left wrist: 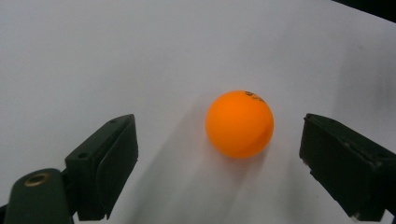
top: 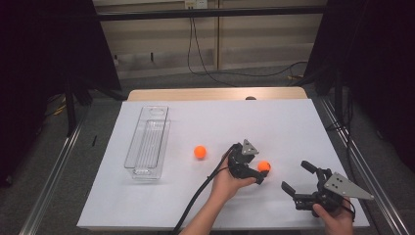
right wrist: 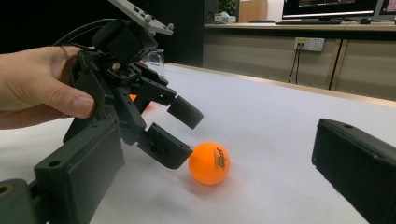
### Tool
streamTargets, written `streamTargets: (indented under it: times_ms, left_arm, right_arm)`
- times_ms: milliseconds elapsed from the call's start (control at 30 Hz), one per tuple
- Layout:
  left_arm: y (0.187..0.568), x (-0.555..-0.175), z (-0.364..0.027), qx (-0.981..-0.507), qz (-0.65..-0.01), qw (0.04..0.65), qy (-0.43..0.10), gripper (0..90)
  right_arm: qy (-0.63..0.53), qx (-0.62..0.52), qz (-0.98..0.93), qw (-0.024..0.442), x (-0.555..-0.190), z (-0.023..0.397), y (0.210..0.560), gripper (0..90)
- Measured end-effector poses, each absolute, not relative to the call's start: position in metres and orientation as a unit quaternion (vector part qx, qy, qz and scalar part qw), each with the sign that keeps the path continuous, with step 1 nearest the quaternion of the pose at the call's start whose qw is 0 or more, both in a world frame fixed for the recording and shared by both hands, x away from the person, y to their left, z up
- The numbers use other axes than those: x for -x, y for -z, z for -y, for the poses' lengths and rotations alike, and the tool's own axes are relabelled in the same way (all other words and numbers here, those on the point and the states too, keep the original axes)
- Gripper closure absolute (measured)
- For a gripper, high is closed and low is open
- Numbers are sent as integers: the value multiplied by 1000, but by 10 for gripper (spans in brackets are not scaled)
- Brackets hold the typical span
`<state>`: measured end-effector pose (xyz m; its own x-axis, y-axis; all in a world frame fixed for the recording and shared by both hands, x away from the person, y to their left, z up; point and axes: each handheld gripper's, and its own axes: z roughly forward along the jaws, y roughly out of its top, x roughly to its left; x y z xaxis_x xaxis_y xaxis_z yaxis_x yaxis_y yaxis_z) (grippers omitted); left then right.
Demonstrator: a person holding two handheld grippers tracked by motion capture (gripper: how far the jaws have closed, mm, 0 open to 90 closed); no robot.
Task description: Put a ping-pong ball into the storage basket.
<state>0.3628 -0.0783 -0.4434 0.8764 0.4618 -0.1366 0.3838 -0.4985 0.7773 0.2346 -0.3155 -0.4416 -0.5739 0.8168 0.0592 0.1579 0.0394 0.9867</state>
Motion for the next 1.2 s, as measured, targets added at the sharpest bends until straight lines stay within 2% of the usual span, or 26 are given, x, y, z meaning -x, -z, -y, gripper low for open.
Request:
streamTargets:
  times_ms: [833, 1200]
  left_arm:
    - [445, -364, 90, -875, -231, 424, -38, 213]
    - [449, -365, 95, -877, -227, 423, -25, 296]
  right_arm:
    - [-588, -367, -664, 280, -235, 316, 441, 17]
    - [-588, -366, -665, 279, -234, 316, 442, 17]
